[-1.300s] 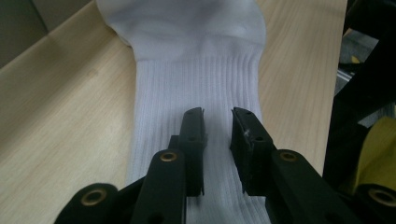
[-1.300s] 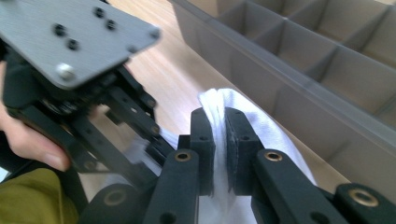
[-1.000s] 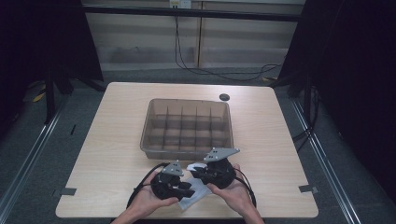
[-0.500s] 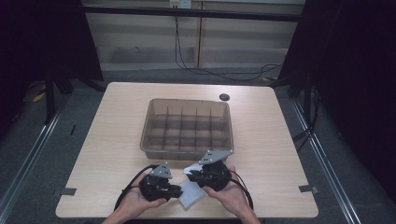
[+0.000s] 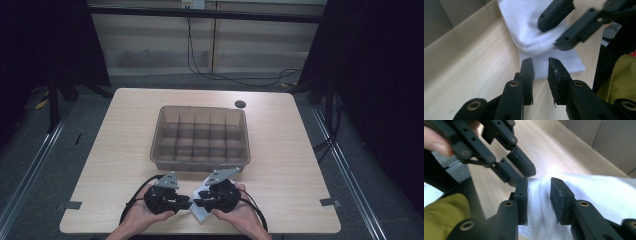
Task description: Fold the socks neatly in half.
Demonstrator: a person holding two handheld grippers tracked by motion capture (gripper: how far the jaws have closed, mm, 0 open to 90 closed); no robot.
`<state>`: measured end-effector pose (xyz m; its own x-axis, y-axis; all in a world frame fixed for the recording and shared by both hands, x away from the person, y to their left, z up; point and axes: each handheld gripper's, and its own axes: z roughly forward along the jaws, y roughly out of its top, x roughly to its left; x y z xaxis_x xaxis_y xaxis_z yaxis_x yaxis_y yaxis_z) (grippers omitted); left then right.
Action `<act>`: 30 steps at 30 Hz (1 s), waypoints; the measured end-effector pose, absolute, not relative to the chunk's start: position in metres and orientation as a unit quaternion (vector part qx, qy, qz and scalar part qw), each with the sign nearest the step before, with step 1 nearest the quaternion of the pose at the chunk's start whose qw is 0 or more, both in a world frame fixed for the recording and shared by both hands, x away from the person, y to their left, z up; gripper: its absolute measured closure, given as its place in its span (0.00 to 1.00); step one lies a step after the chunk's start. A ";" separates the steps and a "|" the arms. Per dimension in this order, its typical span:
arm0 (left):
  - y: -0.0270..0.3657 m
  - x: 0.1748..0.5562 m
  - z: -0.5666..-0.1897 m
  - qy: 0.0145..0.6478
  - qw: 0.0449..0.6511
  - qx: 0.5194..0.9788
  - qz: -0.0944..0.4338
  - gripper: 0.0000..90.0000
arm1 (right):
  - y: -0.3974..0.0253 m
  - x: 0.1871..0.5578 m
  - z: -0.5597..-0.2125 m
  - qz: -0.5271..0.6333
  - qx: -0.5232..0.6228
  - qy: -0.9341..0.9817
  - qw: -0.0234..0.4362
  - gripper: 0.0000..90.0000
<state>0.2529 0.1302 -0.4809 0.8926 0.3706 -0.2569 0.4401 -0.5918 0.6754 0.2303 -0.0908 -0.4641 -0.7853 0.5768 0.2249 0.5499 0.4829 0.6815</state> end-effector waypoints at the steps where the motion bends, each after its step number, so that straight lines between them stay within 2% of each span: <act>1: 0.132 0.254 -0.480 0.228 0.393 0.890 -0.043 0.83 | -0.093 0.230 -0.461 0.395 0.325 0.859 0.020 0.71; 4: 0.137 0.256 -0.478 0.235 0.393 0.888 -0.042 0.82 | -0.101 0.231 -0.452 0.411 0.331 0.849 0.027 0.70; 9: 0.136 0.257 -0.481 0.238 0.389 0.889 -0.045 0.82 | -0.105 0.232 -0.457 0.386 0.335 0.859 0.037 0.81; 15: 0.130 0.254 -0.487 0.235 0.376 0.895 -0.046 0.80 | -0.099 0.231 -0.474 0.367 0.332 0.869 0.022 0.79; 19: 0.125 0.253 -0.490 0.229 0.365 0.901 -0.043 0.79 | -0.098 0.231 -0.477 0.363 0.330 0.871 0.020 0.99; 26: 0.121 0.253 -0.489 0.228 0.368 0.900 -0.039 0.78 | -0.098 0.226 -0.460 0.387 0.318 0.865 0.037 1.00; 30: 0.121 0.253 -0.489 0.233 0.367 0.900 -0.036 0.78 | -0.094 0.223 -0.457 0.390 0.308 0.867 0.024 1.00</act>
<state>0.2535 0.1208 -0.4894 0.8889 0.3928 -0.2359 0.4456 -0.6213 0.6445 0.2228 -0.0943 -0.4571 -0.8091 0.5533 0.1981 0.5154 0.5061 0.6916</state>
